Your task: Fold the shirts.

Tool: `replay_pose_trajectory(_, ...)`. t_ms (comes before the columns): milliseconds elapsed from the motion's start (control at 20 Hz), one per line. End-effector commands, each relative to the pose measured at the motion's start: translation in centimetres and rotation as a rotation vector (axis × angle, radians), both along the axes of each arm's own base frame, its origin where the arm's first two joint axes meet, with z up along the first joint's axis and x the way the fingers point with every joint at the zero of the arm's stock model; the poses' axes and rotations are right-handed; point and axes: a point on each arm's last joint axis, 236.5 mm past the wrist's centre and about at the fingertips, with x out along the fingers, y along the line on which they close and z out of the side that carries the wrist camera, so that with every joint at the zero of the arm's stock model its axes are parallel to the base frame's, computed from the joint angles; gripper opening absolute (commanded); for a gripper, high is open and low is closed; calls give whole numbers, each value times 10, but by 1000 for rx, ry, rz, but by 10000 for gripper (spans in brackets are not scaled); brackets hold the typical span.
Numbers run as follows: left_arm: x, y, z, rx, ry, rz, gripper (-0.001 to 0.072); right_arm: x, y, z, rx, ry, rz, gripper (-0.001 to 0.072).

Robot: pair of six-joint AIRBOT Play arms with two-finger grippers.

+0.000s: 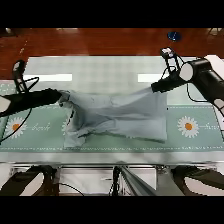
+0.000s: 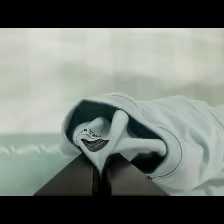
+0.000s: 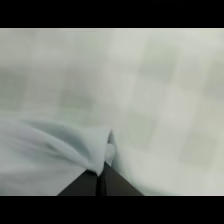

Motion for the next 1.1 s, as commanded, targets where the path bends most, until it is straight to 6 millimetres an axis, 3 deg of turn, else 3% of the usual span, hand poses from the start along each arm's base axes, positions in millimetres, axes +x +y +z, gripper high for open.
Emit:
replay_pose_trajectory(0,47,10,-36,95,-86,36,27,52,14,13,56,-223,9,24)
replay_pose_trajectory(150,69,0,-38,208,-209,-10,28,72,18,33,72,-342,16,24)
replay_pose_trajectory(250,81,-8,-34,245,-278,-7,28,78,14,34,45,-369,29,24)
replay_pose_trajectory(450,81,-23,-51,255,-261,-35,34,66,9,-3,5,-247,28,24)
replay_pose_trajectory(500,80,-26,-55,255,-251,-45,127,63,9,-11,9,-216,23,26)
replay_pose_trajectory(550,80,-26,-55,254,-251,-45,308,61,9,-15,9,-201,21,29)
replay_pose_trajectory(600,81,-26,-48,252,-266,-43,424,61,9,-13,10,-204,20,95)
replay_pose_trajectory(650,85,-23,-32,252,-301,-33,484,60,9,-5,9,-217,22,229)
replay_pose_trajectory(700,92,-16,-4,256,-361,-15,548,61,6,13,-3,-249,27,433)
replay_pose_trajectory(750,97,-5,29,263,-432,10,554,61,-1,35,-38,-283,37,572)
replay_pose_trajectory(850,96,29,106,287,-582,84,553,49,-36,85,-209,-321,45,592)
replay_pose_trajectory(900,86,47,132,285,-598,107,553,37,-63,106,-322,-308,25,591)
replay_pose_trajectory(950,71,60,137,278,-551,99,553,19,-94,123,-428,-281,-30,590)
replay_pose_trajectory(1000,50,71,126,254,-447,81,552,-1,-123,132,-496,-236,-101,590)
replay_pose_trajectory(1050,23,84,101,209,-287,89,551,-18,-145,133,-519,-178,-163,591)
